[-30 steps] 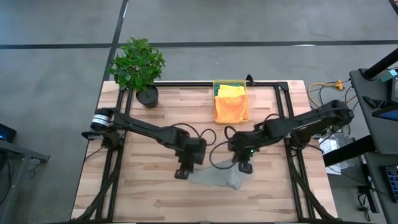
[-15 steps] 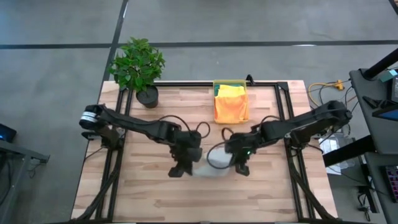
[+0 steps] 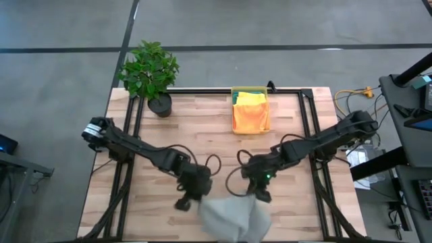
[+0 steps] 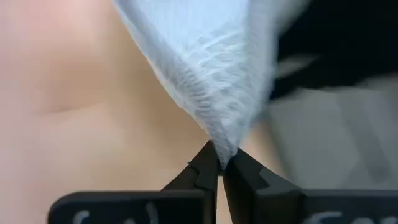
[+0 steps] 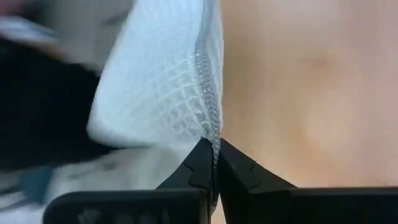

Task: Fold microfiber towels
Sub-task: Fold the gray microfiber towel

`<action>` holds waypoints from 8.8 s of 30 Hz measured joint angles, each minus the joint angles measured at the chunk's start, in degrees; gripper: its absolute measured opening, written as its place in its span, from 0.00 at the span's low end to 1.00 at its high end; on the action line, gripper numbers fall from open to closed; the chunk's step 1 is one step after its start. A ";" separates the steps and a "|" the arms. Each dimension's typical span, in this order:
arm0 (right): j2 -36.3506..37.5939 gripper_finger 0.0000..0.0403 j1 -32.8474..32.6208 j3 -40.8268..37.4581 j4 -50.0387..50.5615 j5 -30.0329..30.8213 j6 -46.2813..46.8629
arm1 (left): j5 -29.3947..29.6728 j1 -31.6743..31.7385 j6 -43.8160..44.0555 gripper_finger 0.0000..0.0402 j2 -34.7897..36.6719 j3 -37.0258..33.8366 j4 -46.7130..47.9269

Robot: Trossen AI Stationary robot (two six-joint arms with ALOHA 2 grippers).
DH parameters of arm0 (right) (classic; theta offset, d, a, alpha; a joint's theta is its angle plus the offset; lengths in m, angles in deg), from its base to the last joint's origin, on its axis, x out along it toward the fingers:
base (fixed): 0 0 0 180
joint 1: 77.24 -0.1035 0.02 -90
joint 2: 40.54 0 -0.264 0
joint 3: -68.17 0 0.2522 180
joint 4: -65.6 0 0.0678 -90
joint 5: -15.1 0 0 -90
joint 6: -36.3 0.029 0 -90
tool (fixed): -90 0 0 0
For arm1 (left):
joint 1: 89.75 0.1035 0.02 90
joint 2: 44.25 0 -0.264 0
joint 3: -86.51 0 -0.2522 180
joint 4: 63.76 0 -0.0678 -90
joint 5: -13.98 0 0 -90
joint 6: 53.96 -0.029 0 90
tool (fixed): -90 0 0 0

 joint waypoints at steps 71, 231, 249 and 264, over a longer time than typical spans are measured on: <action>5.11 0.02 9.05 32.84 40.41 43.59 -23.97 | 38.01 7.58 -6.40 0.00 28.08 -5.04 10.30; -4.03 0.02 -39.63 21.19 36.83 68.82 52.57 | -14.84 30.53 43.01 0.00 7.77 -17.96 -24.60; 5.90 0.02 1.32 4.89 -20.57 15.27 -8.18 | -14.80 27.40 35.34 0.00 25.66 -17.91 -1.63; -13.69 0.05 22.88 5.41 -43.51 -1.81 -9.78 | 11.47 15.22 11.50 0.00 16.97 -1.22 37.80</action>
